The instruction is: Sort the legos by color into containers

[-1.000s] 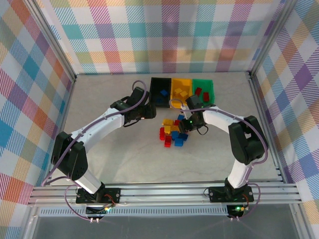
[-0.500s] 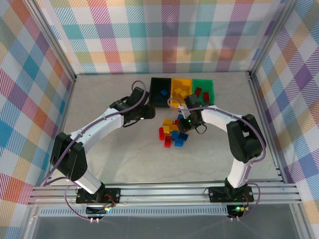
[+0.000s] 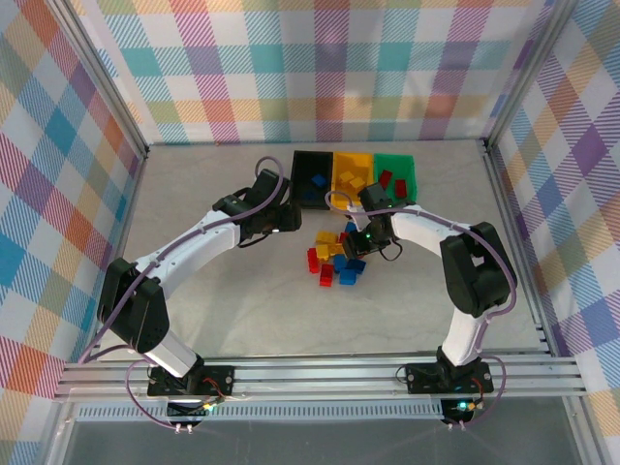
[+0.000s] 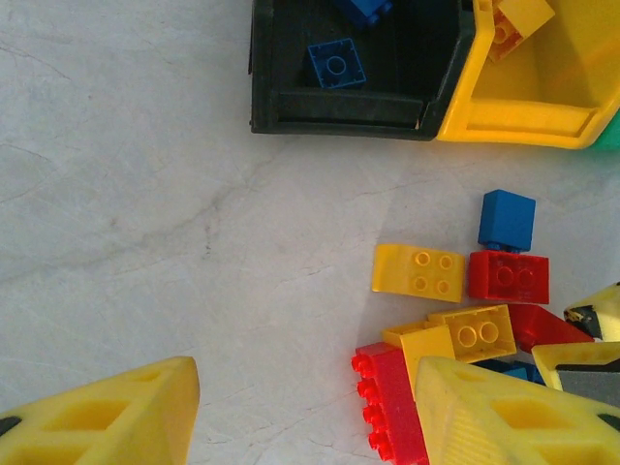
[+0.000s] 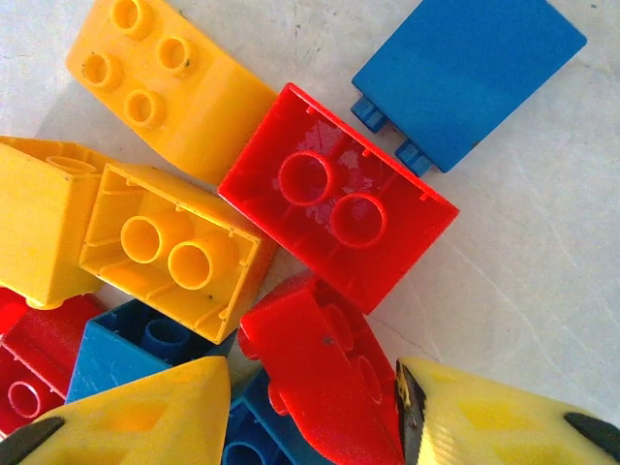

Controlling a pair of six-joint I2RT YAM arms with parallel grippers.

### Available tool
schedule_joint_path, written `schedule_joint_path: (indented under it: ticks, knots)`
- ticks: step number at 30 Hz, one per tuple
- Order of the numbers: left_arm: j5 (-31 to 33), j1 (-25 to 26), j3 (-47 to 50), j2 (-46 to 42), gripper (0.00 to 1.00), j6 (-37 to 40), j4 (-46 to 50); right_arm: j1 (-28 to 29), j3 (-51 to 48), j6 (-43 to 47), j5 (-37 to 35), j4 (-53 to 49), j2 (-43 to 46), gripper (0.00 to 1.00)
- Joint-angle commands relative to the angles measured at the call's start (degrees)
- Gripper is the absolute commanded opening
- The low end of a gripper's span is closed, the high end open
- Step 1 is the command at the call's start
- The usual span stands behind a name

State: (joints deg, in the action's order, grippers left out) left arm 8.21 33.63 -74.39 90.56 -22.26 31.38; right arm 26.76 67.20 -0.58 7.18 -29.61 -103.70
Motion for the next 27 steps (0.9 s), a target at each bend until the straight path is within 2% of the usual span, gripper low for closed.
schedule_joint_path:
  ticks: [1, 19, 27]
  knots:
    - [0.44, -0.15, 0.31, -2.05, 0.61, 0.46, 0.92, 0.48, -0.57, 0.14, 1.82, -0.97, 1.72, 0.50]
    - [0.76, -0.14, 0.61, -3.46, 0.61, 0.48, 1.50, 0.74, 2.58, 0.40, -1.81, -2.52, -2.86, 0.49]
    - [0.68, -0.14, 0.46, -3.90, 0.61, 0.52, 1.76, 0.75, 3.55, -0.29, -3.25, -2.33, -3.00, 0.40]
